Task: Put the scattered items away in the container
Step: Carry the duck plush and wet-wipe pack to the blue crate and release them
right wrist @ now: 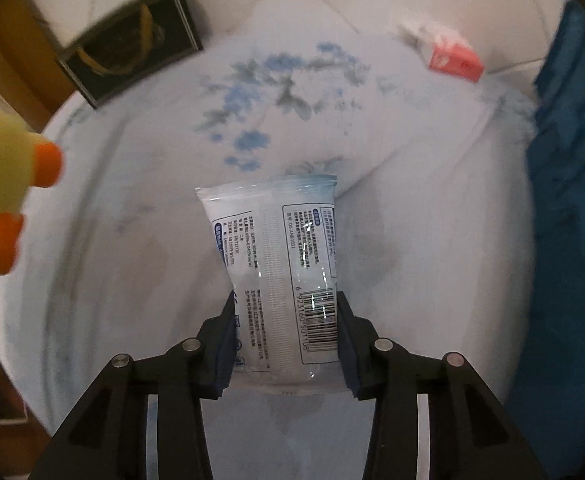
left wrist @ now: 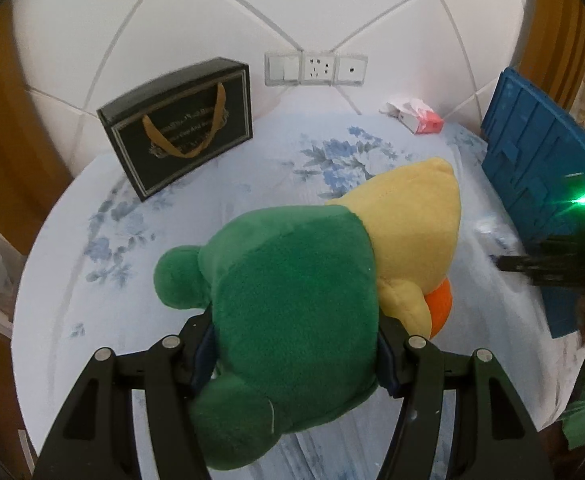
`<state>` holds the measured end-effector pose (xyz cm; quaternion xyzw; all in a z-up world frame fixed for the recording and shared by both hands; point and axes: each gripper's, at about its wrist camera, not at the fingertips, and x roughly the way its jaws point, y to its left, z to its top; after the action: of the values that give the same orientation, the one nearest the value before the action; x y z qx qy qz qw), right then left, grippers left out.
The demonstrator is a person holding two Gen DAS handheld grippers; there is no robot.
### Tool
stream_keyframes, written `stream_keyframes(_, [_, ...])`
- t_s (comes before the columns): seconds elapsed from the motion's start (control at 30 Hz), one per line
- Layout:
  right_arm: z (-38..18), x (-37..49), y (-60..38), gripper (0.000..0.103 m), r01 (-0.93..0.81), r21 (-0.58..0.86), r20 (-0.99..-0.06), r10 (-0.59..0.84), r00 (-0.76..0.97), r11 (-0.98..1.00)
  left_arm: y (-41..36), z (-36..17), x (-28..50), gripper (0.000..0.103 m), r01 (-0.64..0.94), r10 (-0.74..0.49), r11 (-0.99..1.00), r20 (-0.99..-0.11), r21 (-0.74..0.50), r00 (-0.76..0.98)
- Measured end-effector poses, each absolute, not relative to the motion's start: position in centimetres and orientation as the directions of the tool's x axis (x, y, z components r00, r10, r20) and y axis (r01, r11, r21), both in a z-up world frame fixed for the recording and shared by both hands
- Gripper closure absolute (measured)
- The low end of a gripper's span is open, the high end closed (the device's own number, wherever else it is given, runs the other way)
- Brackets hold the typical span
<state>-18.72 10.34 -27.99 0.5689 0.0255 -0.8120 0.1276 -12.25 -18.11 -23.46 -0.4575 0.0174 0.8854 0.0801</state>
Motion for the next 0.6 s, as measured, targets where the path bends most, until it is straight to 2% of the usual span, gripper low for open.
stream_keyframes(0.3, [-12.6,-10.9,9.3,0.061,0.227,0.112,-0.836,-0.215,-0.505,-0.968,-18.0,-16.4,-8.8,0.041,-0.183,0.166,-0.981,-0.745,-0.060,-0.646])
stream_keyframes(0.6, [-3.6,-4.6,8.3,0.061,0.272,0.103,-0.731,-0.258,-0.632,-0.957,-16.8,-9.1,-5.0,0.041,-0.148,0.139,-0.988,-0.646,-0.040,-0.751])
